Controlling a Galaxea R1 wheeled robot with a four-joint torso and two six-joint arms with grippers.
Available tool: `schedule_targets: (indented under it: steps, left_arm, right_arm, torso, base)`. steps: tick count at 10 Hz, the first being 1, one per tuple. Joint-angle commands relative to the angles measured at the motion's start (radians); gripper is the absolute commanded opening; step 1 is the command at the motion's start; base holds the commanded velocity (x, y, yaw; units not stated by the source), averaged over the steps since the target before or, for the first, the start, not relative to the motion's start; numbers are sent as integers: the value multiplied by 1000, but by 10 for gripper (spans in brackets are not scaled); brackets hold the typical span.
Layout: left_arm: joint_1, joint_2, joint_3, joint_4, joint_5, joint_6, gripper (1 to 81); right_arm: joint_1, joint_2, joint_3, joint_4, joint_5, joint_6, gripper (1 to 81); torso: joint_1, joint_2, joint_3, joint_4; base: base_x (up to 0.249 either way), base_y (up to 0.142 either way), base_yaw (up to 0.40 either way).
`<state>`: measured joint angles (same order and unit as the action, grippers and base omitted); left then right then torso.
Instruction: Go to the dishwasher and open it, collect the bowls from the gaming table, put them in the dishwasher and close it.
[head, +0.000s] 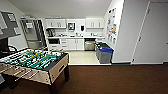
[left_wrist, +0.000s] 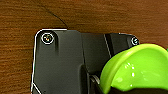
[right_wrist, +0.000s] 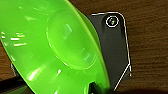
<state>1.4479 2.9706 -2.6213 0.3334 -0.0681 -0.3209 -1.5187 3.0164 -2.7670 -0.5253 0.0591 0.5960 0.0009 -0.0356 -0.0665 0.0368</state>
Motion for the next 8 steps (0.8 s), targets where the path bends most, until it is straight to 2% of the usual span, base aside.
schedule_targets:
  steps: [1, 6, 8]
  left_arm:
    - [-57, -2, 4, 6, 40, 2, 10]
    - [-57, -1, 4, 6, 40, 2, 10]
    - [-57, -1, 4, 6, 40, 3, 10]
  right_arm:
    - [38, 6, 8, -22, -41, -10, 10]
    - [41, 6, 8, -24, -42, -10, 10]
    - [41, 5, 8, -25, -41, -8, 10]
  torso:
    - [0, 0, 0, 0]
    - [0, 1, 0, 0]
    - [0, 1, -1, 0]
  base:
    - [194, -86, 0]
    - [194, -100, 0]
    - [194, 0, 0]
